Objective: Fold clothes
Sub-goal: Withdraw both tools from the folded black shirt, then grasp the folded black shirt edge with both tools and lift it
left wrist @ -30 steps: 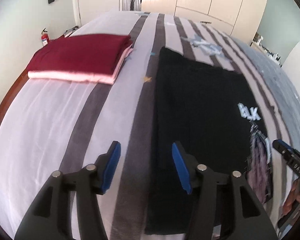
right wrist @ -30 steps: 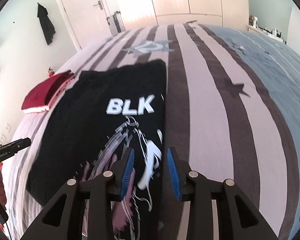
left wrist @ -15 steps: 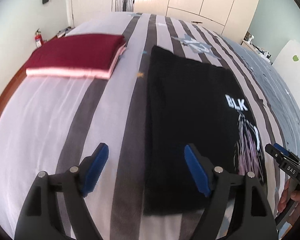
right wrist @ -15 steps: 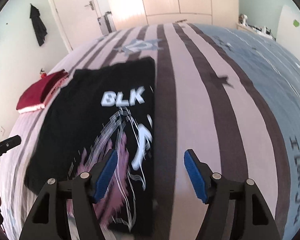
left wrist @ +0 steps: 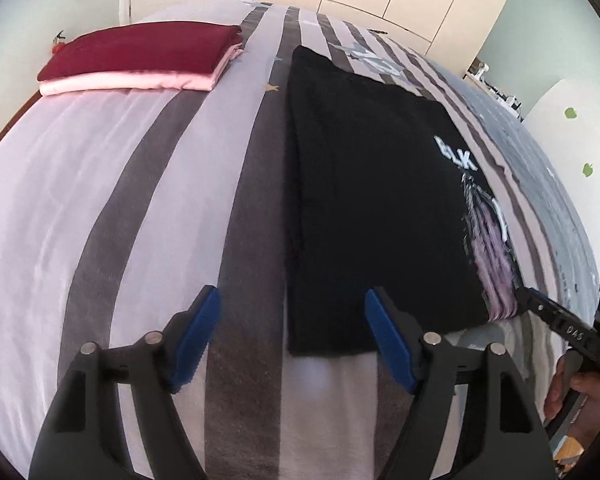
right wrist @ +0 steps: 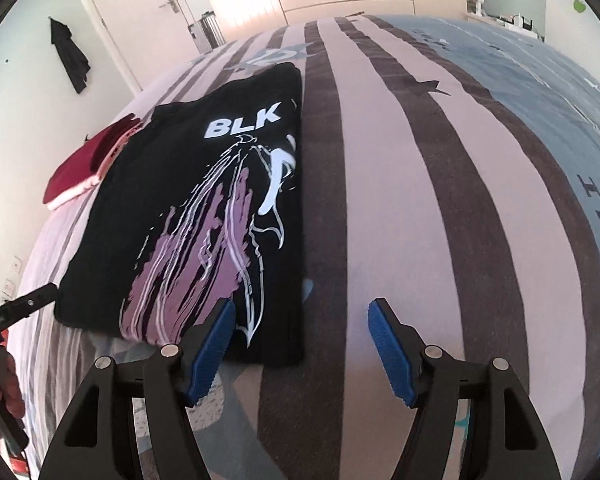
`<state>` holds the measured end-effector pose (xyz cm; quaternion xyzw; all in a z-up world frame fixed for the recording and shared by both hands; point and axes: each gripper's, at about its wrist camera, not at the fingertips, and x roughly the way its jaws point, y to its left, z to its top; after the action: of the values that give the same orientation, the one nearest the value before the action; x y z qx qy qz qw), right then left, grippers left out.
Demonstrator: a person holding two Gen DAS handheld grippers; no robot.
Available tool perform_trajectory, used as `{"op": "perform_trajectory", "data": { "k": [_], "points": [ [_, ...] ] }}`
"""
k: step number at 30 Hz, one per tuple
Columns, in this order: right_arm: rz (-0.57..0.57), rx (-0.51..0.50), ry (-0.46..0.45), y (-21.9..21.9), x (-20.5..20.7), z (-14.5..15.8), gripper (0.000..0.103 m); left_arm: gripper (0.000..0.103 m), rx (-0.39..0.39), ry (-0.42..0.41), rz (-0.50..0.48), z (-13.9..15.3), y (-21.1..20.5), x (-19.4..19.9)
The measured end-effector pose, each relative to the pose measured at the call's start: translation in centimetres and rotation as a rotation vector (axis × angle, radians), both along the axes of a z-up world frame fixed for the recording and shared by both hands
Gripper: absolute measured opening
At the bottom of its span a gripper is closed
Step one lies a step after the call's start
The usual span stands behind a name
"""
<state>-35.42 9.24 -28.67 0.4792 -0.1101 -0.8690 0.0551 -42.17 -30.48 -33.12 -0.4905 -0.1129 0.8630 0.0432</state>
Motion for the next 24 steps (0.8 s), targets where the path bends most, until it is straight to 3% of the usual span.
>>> {"op": "perform_trajectory", "data": {
  "k": [8,12,16,20,24],
  "points": [
    [0.025,-0.040,-0.001,0.2,0.2,-0.2,0.062,0.060,0.019,0.012,-0.005,-0.9,0.8,0.8],
    [0.047,-0.049,-0.001,0.0,0.1,-0.2,0.061,0.045,0.017,0.017,-0.026,-0.8,1.6,0.9],
    [0.083,-0.057,-0.004,-0.5,-0.1,-0.4,0.058,0.037,0.002,0.022,-0.039,-0.9,2.3,0.8],
    [0.120,-0.069,-0.013,-1.0,-0.4,-0.5,0.041,0.029,-0.010,0.017,-0.039,-1.1,2.8,0.6],
    [0.156,-0.060,-0.015,-1.5,-0.6,-0.5,0.027,0.015,-0.005,0.009,-0.037,-1.1,2.7,0.3]
  ]
}}
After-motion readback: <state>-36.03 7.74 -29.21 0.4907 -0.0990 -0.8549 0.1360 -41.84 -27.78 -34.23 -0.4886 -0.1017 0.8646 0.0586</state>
